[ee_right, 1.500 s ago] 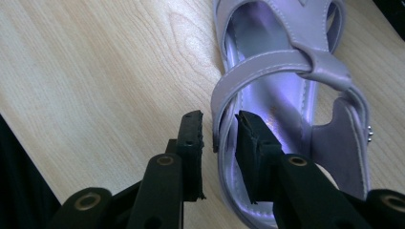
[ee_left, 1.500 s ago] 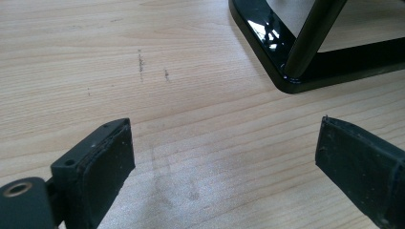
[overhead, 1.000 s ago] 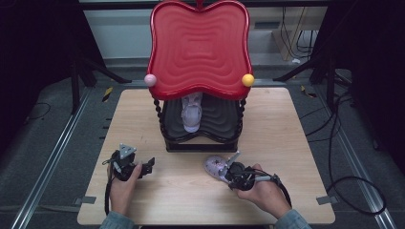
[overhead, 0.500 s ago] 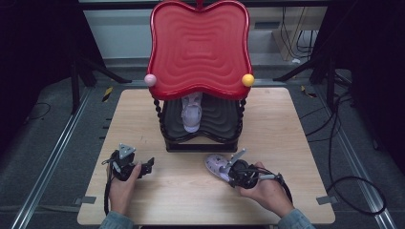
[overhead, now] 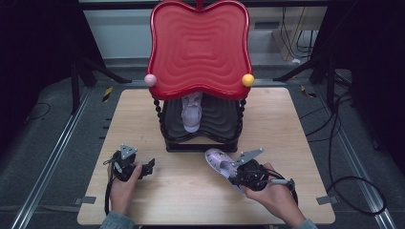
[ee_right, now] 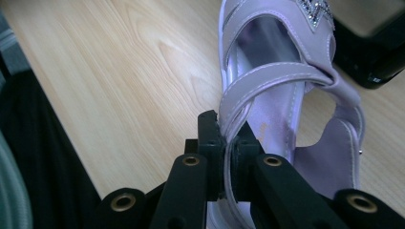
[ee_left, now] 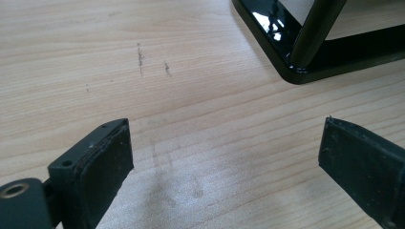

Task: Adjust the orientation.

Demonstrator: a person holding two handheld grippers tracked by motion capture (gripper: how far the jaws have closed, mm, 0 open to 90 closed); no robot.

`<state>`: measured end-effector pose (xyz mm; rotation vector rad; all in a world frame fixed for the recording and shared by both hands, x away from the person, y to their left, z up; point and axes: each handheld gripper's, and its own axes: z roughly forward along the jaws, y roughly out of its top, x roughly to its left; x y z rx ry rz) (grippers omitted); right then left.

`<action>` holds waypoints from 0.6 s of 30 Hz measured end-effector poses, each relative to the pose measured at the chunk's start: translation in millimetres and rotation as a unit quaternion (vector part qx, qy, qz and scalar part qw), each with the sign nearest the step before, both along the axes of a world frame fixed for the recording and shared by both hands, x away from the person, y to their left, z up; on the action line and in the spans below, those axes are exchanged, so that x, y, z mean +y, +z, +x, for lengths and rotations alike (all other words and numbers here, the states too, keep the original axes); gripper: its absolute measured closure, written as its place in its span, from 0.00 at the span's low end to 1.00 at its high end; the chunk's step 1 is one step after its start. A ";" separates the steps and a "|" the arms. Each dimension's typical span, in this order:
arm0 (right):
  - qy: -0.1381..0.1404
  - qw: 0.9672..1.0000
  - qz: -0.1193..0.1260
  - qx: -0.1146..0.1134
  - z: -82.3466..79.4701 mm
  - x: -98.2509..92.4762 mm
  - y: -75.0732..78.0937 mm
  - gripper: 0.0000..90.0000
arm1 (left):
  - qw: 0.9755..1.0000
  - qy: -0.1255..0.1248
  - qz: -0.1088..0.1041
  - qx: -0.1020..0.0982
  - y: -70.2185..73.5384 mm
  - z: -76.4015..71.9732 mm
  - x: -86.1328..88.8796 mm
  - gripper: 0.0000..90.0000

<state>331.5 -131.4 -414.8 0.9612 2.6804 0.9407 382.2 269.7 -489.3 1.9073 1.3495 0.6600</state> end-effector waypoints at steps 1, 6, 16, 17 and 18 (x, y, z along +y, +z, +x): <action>-0.001 1.000 0.002 -0.001 -1.0 -0.3 1.8 0.96 | 1.000 0.000 0.001 0.000 -0.2 0.0 0.0 0.04; -0.005 0.999 0.025 -0.021 -7.9 -2.0 17.9 0.96 | 1.000 -0.001 0.002 -0.001 -0.5 -0.7 -0.7 0.04; -0.014 0.997 0.058 -0.045 -6.5 0.6 40.8 0.96 | 1.000 -0.001 0.004 0.003 -1.6 -0.2 -0.6 0.04; -0.016 0.997 0.061 -0.050 -5.6 1.6 42.8 0.96 | 1.000 -0.001 0.004 0.003 -1.4 -0.4 -0.8 0.04; -0.018 0.996 0.066 -0.053 -4.8 2.5 44.1 0.96 | 1.000 -0.002 0.005 0.003 -1.4 -0.5 -0.9 0.04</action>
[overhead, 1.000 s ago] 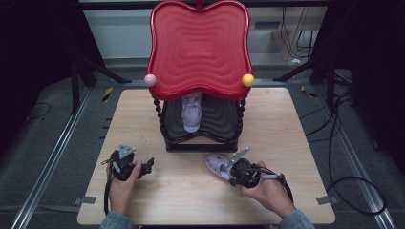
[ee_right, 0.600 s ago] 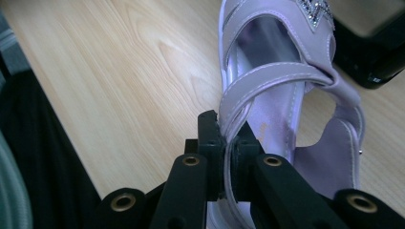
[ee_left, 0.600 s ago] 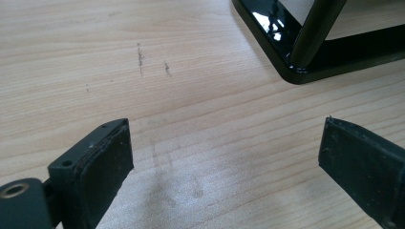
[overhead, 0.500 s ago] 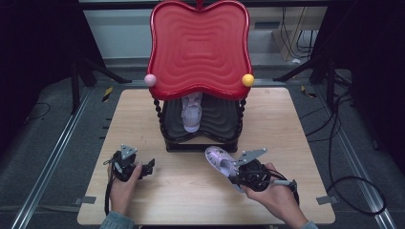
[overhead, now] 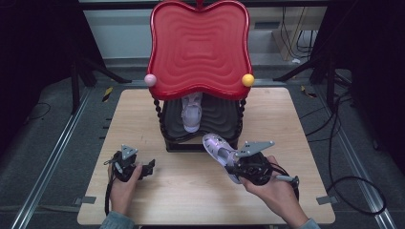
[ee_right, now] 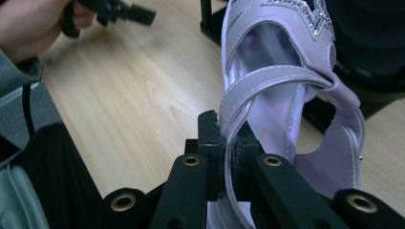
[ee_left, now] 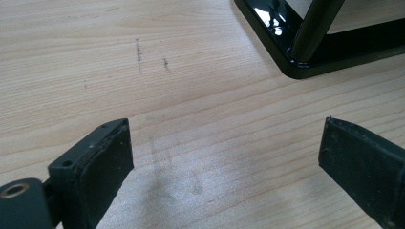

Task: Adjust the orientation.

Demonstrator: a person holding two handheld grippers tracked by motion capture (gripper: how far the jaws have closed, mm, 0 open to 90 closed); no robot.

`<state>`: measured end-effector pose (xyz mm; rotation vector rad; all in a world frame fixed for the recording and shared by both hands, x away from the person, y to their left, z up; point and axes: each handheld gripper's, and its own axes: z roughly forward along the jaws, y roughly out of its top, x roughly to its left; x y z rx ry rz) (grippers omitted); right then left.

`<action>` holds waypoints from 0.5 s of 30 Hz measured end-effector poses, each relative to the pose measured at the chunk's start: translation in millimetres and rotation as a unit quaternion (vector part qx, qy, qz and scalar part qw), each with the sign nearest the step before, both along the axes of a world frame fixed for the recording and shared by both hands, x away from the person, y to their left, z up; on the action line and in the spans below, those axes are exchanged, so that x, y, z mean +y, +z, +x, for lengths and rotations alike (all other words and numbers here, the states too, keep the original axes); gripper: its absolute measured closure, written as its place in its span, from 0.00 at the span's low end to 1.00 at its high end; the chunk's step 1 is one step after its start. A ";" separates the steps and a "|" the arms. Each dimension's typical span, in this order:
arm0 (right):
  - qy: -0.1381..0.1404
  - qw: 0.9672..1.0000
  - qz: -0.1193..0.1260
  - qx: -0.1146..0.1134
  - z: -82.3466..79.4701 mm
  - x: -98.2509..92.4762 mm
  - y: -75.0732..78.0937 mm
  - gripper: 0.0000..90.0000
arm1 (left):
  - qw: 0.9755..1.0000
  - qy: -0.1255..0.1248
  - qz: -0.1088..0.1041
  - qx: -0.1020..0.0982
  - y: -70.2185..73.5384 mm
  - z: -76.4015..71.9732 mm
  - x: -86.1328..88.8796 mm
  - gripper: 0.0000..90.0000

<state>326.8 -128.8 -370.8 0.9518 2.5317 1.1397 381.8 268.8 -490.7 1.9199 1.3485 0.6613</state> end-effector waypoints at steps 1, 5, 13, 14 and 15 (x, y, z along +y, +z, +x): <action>-0.003 1.000 0.005 -0.001 0.7 1.1 1.3 0.96 | 1.000 0.000 0.000 0.000 0.1 -0.1 -0.1 0.04; -0.017 0.999 0.028 -0.010 3.6 4.8 5.7 0.96 | 1.000 -0.001 0.000 0.000 -0.3 0.2 -0.3 0.04; -0.063 0.995 0.068 -0.035 15.6 11.2 7.7 0.96 | 1.000 -0.001 0.001 0.001 -0.3 0.3 0.2 0.04; -0.069 0.994 0.072 -0.036 16.9 12.3 7.5 0.96 | 1.000 -0.001 0.000 0.001 -0.3 0.3 0.2 0.04; -0.072 0.994 0.076 -0.039 18.5 13.1 7.2 0.96 | 1.000 -0.001 0.000 0.001 -0.3 0.3 0.1 0.04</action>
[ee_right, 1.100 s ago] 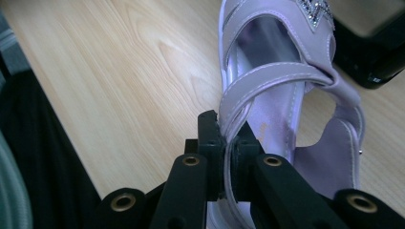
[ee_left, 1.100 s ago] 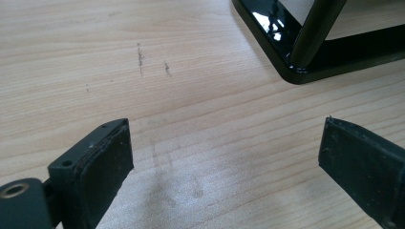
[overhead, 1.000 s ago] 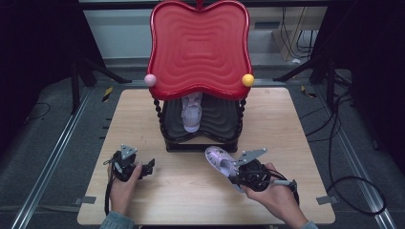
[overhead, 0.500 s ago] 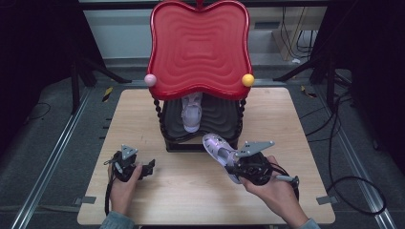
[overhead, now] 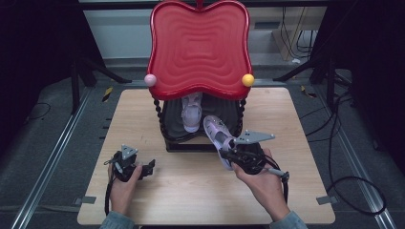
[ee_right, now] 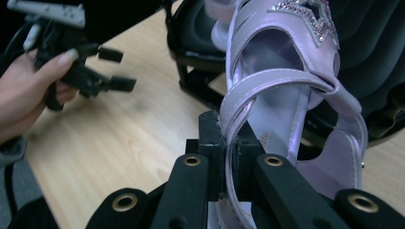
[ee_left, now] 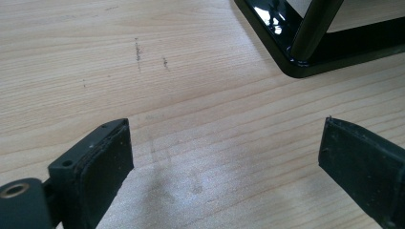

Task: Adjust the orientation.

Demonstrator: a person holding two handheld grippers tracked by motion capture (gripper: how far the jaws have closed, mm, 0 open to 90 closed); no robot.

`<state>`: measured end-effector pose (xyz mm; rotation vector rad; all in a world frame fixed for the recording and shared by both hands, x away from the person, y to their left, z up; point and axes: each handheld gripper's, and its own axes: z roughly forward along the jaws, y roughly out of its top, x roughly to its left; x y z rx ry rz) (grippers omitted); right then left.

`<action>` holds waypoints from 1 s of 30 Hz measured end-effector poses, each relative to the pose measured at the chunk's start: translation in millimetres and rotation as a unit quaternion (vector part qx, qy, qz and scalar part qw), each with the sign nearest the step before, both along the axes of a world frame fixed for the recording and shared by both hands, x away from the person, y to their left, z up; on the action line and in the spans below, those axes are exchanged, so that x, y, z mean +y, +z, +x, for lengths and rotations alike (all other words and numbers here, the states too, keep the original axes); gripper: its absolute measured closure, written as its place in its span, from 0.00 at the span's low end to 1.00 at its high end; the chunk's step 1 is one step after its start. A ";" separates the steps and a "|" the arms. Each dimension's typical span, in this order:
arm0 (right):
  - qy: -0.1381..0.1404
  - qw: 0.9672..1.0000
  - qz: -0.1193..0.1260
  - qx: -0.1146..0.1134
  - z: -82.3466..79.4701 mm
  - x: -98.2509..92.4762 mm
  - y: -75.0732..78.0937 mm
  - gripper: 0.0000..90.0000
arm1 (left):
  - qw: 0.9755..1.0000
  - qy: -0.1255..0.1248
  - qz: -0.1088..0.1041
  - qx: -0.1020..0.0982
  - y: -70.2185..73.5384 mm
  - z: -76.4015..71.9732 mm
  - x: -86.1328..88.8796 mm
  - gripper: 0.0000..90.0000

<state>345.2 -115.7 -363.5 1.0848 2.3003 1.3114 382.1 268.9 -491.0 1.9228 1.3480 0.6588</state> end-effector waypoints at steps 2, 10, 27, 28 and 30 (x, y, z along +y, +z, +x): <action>-0.011 1.000 0.007 -0.006 3.0 2.0 -0.7 0.96 | 1.000 0.000 0.000 0.000 -0.1 0.0 -0.1 0.04; -0.043 0.998 0.035 -0.022 9.8 9.3 -2.7 0.96 | 1.000 -0.001 -0.001 0.002 -0.6 0.2 -0.3 0.04; -0.093 0.992 0.071 -0.056 23.6 25.0 -0.1 0.96 | 1.000 -0.003 0.000 0.000 0.0 0.0 -0.4 0.04; -0.095 0.991 0.071 -0.059 24.7 26.7 0.2 0.96 | 1.000 -0.003 -0.001 0.000 -0.1 0.1 -0.6 0.04; -0.102 0.990 0.074 -0.065 26.7 29.7 0.7 0.96 | 1.000 -0.003 -0.001 0.001 0.0 0.0 -0.5 0.04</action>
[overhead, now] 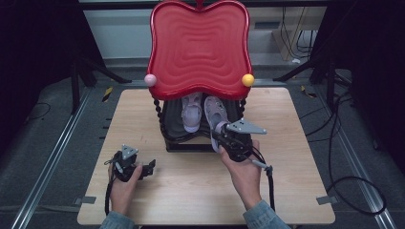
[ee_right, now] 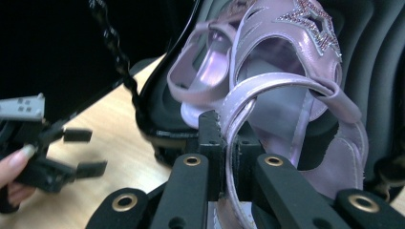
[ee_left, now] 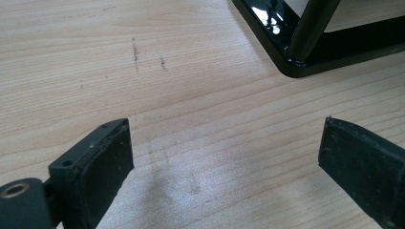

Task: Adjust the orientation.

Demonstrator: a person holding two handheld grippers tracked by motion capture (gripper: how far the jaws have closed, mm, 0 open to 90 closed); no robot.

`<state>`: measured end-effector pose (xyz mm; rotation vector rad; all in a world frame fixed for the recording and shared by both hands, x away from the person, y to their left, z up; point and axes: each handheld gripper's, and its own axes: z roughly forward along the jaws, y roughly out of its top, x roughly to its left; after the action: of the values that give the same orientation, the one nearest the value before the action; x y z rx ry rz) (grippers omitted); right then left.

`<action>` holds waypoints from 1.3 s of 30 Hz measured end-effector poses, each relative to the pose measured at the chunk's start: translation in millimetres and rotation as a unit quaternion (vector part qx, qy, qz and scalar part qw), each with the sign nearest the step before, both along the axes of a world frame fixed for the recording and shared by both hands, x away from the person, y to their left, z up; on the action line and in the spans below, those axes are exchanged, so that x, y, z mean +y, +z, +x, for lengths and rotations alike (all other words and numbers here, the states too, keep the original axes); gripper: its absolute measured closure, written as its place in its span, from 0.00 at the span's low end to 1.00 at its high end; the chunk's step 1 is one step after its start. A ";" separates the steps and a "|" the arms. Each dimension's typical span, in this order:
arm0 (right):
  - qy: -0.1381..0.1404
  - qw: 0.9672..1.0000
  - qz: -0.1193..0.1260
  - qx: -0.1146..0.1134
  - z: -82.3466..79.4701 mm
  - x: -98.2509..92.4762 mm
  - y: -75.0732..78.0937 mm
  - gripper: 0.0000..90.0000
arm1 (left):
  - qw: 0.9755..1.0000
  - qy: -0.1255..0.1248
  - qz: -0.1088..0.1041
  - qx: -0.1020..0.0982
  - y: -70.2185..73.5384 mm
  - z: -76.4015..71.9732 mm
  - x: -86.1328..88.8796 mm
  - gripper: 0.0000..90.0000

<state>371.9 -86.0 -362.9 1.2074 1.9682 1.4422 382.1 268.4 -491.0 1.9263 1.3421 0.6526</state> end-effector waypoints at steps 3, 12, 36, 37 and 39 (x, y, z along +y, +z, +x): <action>-0.010 1.000 0.009 -0.007 4.2 4.6 -0.4 0.96 | 1.000 0.001 -0.001 -0.001 0.2 -0.2 0.2 0.04; -0.042 0.999 0.012 -0.020 17.5 22.4 -6.8 0.96 | 1.000 -0.002 -0.005 -0.001 0.4 -0.1 -0.5 0.04; -0.124 0.991 -0.024 -0.053 54.2 46.5 -15.1 0.96 | 1.000 -0.006 -0.011 0.002 0.0 0.2 -2.0 0.05; -0.125 0.990 -0.026 -0.053 55.1 46.7 -15.4 0.96 | 1.000 -0.006 -0.011 0.002 0.0 0.2 -2.0 0.05; -0.129 0.990 -0.026 -0.053 57.0 47.5 -15.9 0.96 | 1.000 -0.006 -0.011 0.002 -0.2 0.3 -2.4 0.05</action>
<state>428.9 -38.5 -378.7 1.2806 1.6984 1.2886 382.4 266.1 -491.2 1.9176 1.3337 0.6250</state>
